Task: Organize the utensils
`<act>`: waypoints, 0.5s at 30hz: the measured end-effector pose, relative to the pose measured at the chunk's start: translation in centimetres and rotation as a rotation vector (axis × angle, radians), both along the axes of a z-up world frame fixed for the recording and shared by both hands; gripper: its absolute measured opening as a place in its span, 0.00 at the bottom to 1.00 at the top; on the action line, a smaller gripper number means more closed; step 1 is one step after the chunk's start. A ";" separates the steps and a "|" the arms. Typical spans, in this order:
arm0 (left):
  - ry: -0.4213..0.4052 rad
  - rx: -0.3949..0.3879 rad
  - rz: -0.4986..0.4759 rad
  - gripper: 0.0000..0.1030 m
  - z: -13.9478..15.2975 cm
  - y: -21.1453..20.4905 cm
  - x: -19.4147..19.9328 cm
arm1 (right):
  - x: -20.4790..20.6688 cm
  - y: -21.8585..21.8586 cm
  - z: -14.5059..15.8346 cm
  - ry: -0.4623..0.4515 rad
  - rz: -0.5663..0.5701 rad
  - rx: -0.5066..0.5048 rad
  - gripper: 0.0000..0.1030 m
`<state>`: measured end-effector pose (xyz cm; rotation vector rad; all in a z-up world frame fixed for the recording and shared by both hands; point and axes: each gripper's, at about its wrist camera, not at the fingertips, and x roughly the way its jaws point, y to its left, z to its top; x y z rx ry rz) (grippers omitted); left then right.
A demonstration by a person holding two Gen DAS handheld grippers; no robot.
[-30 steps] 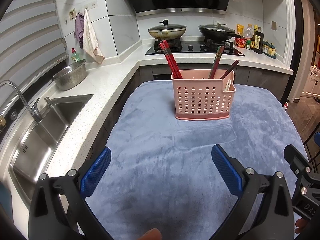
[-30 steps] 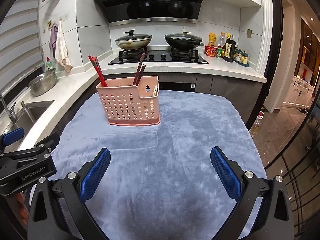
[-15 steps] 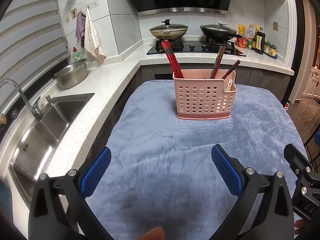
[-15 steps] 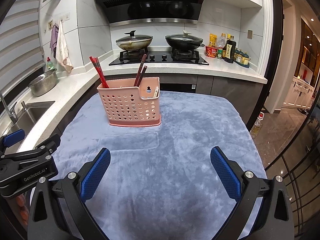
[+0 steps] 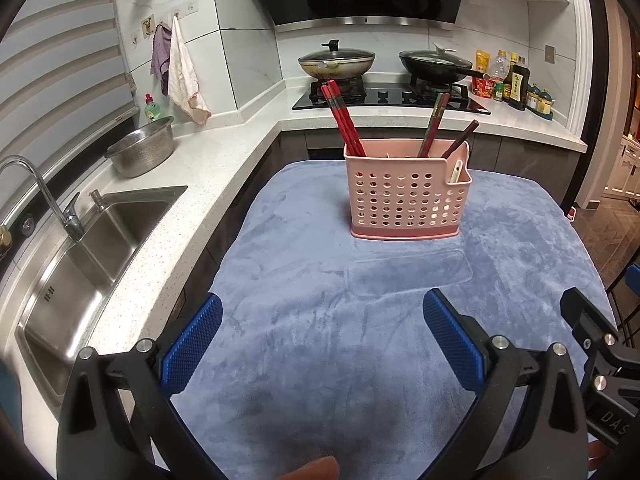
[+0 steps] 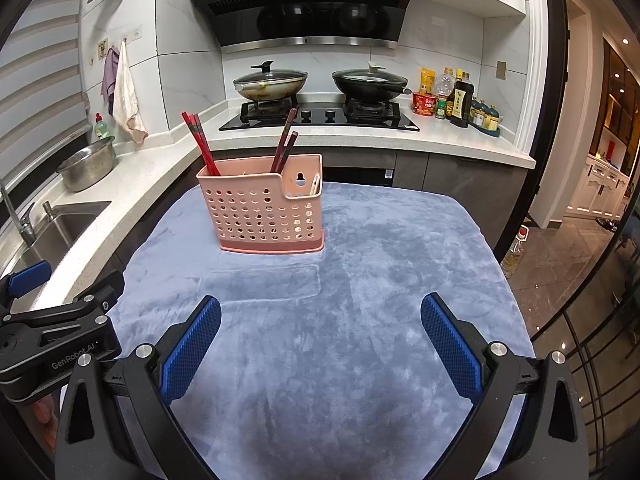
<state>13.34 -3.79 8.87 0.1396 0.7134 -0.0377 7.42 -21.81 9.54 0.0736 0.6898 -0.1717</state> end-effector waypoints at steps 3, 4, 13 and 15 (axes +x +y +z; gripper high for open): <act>-0.001 0.002 0.003 0.93 0.0 0.0 0.1 | 0.1 0.2 0.0 0.004 0.005 -0.003 0.94; 0.003 -0.003 0.005 0.93 -0.1 0.0 0.1 | 0.2 0.3 -0.1 0.004 0.006 -0.003 0.94; 0.014 -0.012 0.031 0.93 -0.3 0.4 0.6 | 0.2 0.3 -0.2 0.007 0.006 -0.003 0.94; 0.013 -0.009 0.030 0.93 -0.3 0.4 0.6 | 0.3 0.3 -0.2 0.009 0.005 -0.003 0.94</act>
